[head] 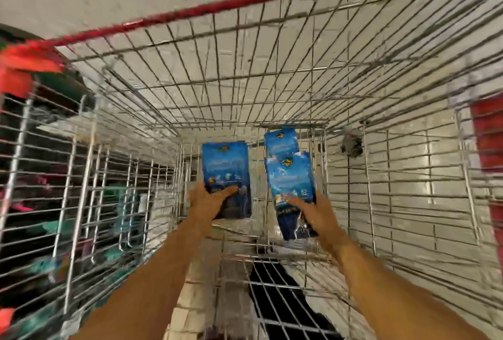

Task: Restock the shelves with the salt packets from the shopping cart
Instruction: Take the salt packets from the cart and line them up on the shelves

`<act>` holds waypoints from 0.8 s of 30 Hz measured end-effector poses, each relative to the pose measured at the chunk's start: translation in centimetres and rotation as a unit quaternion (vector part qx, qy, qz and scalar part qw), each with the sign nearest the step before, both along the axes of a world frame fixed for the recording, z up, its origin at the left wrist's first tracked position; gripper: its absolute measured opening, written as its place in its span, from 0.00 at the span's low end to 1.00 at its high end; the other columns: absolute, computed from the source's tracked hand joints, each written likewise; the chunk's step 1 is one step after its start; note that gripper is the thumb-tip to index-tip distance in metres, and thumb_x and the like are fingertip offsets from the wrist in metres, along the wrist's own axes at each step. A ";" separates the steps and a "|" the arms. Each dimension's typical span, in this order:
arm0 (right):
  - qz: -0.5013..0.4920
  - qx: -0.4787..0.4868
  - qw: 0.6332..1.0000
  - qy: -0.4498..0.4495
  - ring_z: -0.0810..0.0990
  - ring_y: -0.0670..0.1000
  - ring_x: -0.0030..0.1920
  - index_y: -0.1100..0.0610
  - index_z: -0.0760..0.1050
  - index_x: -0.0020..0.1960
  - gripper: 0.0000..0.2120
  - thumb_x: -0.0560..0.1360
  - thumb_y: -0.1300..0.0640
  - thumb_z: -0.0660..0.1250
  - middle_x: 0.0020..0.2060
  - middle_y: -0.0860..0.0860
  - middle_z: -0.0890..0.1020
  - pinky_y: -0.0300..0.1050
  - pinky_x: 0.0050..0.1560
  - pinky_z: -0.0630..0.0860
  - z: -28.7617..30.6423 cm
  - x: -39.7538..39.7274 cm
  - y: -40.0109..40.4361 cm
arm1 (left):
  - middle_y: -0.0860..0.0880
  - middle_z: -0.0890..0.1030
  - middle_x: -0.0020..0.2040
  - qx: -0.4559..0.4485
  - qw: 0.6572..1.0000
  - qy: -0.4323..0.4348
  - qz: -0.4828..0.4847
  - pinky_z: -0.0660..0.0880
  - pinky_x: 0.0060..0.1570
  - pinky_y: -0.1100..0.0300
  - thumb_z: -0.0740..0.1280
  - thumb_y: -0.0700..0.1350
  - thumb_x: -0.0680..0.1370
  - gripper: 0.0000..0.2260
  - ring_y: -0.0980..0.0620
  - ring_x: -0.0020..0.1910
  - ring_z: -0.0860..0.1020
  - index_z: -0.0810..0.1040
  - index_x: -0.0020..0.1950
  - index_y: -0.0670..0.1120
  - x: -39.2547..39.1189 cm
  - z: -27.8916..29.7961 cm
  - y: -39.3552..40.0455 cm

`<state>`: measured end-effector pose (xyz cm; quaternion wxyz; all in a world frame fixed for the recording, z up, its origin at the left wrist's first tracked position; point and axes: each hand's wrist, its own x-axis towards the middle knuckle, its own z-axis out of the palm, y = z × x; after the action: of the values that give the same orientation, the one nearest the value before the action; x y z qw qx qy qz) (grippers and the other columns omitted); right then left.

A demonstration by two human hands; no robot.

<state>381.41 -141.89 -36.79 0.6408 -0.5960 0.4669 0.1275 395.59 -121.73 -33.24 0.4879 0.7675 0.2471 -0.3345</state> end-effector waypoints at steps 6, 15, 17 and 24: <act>-0.007 -0.013 0.998 -0.056 0.81 0.42 0.33 0.56 0.80 0.57 0.16 0.72 0.52 0.76 0.33 0.43 0.83 0.37 0.33 0.74 10.6 1.6 2.1 | 0.42 0.84 0.55 -0.074 0.996 -0.002 0.047 0.80 0.55 0.46 0.77 0.41 0.70 0.20 0.42 0.52 0.82 0.78 0.60 0.39 -1.0 12.3 5.8; 0.064 0.001 0.980 -0.190 0.86 0.45 0.45 0.53 0.81 0.57 0.24 0.64 0.47 0.79 0.46 0.46 0.87 0.45 0.45 0.77 25.3 0.1 7.9 | 0.39 0.84 0.54 -0.134 0.967 -0.185 0.109 0.78 0.58 0.42 0.78 0.36 0.68 0.21 0.38 0.54 0.82 0.80 0.60 0.38 -6.9 29.8 15.7; 0.082 0.021 0.972 -0.218 0.86 0.51 0.49 0.53 0.81 0.56 0.29 0.59 0.43 0.79 0.49 0.50 0.87 0.52 0.50 0.80 28.4 -0.2 10.1 | 0.38 0.84 0.54 -0.147 0.954 -0.223 0.135 0.76 0.60 0.39 0.75 0.34 0.70 0.18 0.36 0.56 0.81 0.80 0.59 0.38 -8.7 33.3 18.4; 0.161 0.035 0.924 -0.344 0.87 0.56 0.45 0.56 0.81 0.56 0.24 0.63 0.48 0.77 0.47 0.54 0.87 0.50 0.44 0.83 40.2 0.1 19.9 | 0.45 0.87 0.49 -0.137 0.914 -0.328 0.196 0.78 0.57 0.41 0.80 0.42 0.65 0.17 0.41 0.51 0.84 0.84 0.52 0.46 -15.2 43.1 28.0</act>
<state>381.47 -122.02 3.36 0.7535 -0.6472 0.1107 0.0320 380.42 -93.78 9.88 0.6974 0.6960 0.1707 0.0075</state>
